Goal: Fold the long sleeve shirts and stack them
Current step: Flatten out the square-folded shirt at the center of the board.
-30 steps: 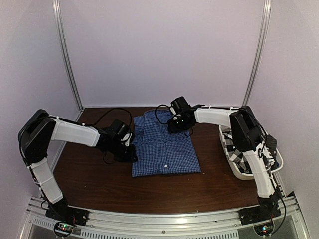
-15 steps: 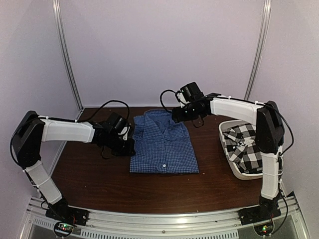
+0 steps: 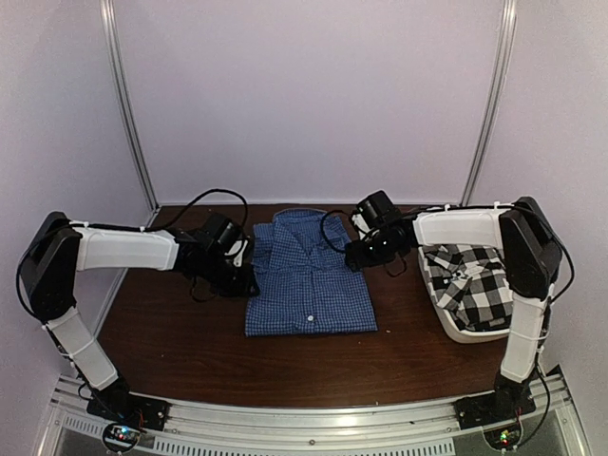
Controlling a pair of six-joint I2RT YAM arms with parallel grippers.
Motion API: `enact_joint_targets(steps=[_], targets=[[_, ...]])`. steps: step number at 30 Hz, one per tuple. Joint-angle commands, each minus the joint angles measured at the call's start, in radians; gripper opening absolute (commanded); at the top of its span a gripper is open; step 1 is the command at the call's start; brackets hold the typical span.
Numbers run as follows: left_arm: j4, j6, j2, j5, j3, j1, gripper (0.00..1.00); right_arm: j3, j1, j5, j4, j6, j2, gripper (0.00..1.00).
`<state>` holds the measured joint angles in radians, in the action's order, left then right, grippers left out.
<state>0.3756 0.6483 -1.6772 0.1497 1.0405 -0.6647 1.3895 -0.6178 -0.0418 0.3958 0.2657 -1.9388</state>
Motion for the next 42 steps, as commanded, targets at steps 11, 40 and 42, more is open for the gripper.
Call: enact_joint_targets(steps=[11, 40, 42], targets=[[0.003, -0.056, -0.095, -0.055, 0.16, 0.065, 0.4, -0.012, 0.007, 0.035, -0.07, 0.019, -0.036, 0.57], [-0.025, -0.082, -0.256, -0.028, 0.239, 0.086, 0.04, 0.037, 0.007, 0.027, -0.1, 0.039, -0.106, 0.17], [-0.019, -0.087, -0.245, -0.033, 0.243, 0.086, 0.0, 0.032, 0.005, 0.028, -0.097, 0.04, -0.092, 0.11]])
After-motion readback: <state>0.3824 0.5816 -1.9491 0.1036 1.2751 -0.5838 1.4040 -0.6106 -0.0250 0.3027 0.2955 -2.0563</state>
